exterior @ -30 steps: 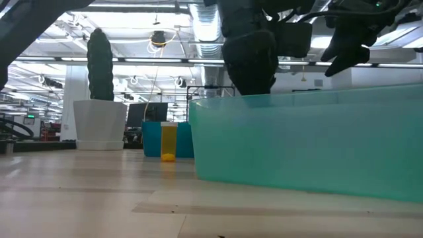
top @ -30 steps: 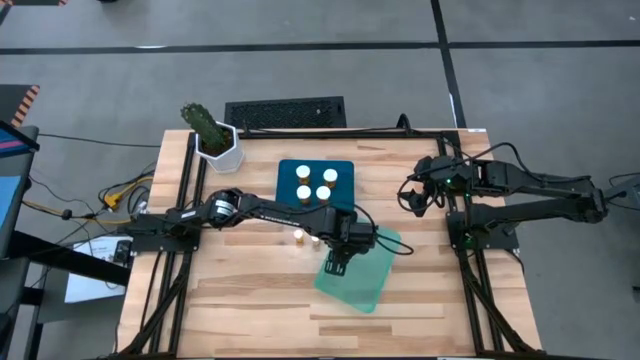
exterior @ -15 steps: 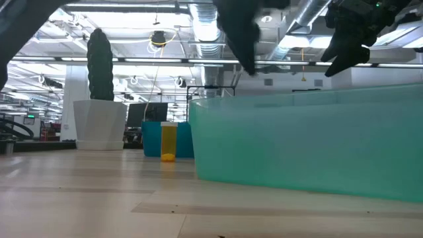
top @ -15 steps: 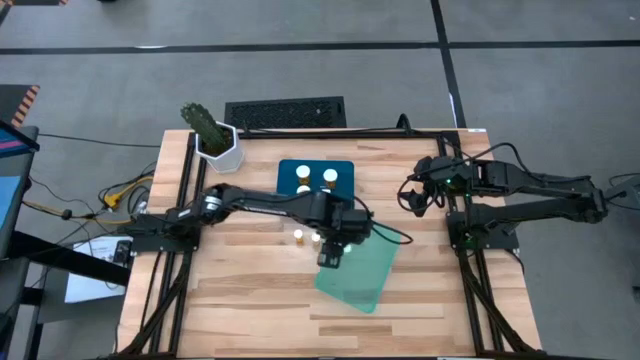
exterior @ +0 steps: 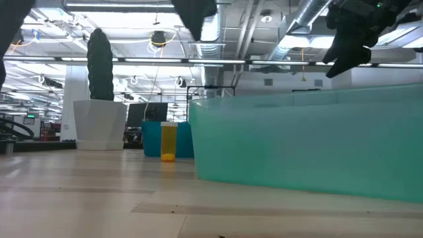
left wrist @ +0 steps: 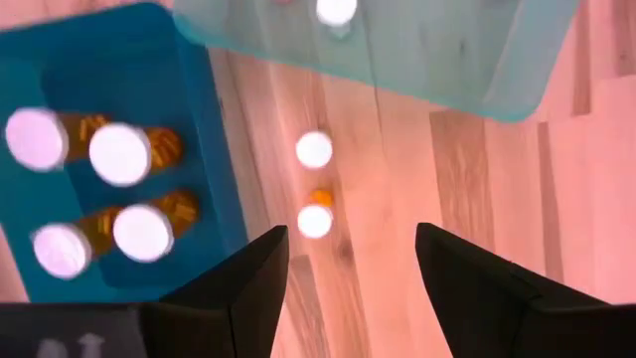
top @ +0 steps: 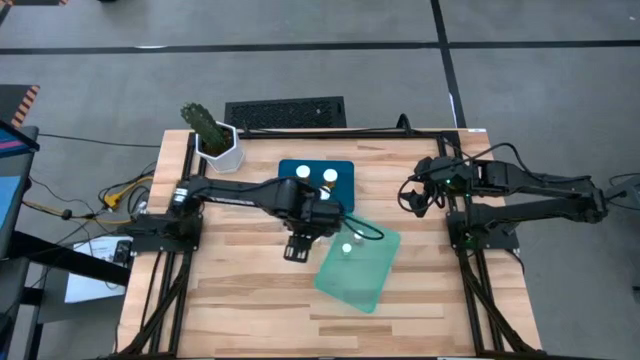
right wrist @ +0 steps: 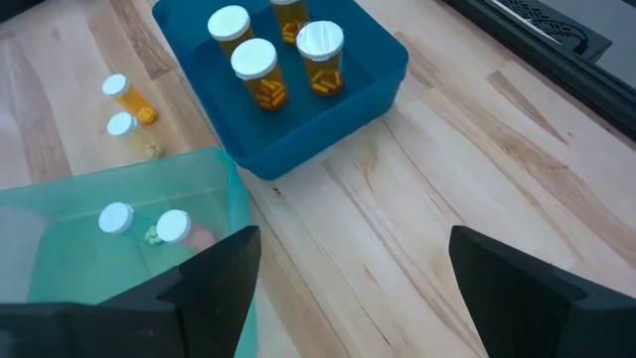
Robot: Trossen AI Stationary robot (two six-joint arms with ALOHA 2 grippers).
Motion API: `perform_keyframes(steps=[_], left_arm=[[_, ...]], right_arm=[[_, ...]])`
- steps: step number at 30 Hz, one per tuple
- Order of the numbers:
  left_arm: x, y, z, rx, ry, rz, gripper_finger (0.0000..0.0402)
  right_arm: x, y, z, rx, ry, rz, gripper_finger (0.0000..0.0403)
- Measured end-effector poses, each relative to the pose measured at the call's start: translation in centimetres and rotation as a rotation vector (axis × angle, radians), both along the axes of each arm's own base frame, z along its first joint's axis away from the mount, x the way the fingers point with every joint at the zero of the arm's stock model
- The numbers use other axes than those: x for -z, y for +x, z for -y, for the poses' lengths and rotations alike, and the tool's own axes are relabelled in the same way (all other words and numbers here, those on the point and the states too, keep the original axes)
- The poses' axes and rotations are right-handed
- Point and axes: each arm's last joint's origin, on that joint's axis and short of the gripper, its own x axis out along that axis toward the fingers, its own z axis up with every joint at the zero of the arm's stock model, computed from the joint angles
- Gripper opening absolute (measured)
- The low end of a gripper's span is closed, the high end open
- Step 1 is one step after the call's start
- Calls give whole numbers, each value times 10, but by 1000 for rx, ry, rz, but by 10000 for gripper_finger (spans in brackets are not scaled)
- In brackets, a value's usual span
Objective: Pick and place medicine bottles into bin by pill shape (circle, oval)
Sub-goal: Put the small orange pill bottle into the green bin
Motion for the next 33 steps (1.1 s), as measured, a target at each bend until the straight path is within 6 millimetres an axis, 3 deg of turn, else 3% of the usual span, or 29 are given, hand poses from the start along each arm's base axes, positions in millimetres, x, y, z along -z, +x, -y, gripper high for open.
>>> perform_keyframes(steps=[3,8,11,18,33], left_arm=[[11,-20,1,-20,27,-6,216],[46,-43,0,-15,-9,158,216],[68,-47,-4,2,-9,209,215],[111,-52,-11,50,-29,141,215],[128,-45,-16,92,27,137,215]], right_arm=[[0,0,0,-2,-1,-4,333],[0,0,0,-15,-14,-8,333],[0,0,0,-17,-16,-9,333],[0,0,0,-18,-17,-9,333],[0,0,0,-18,-18,-7,333]])
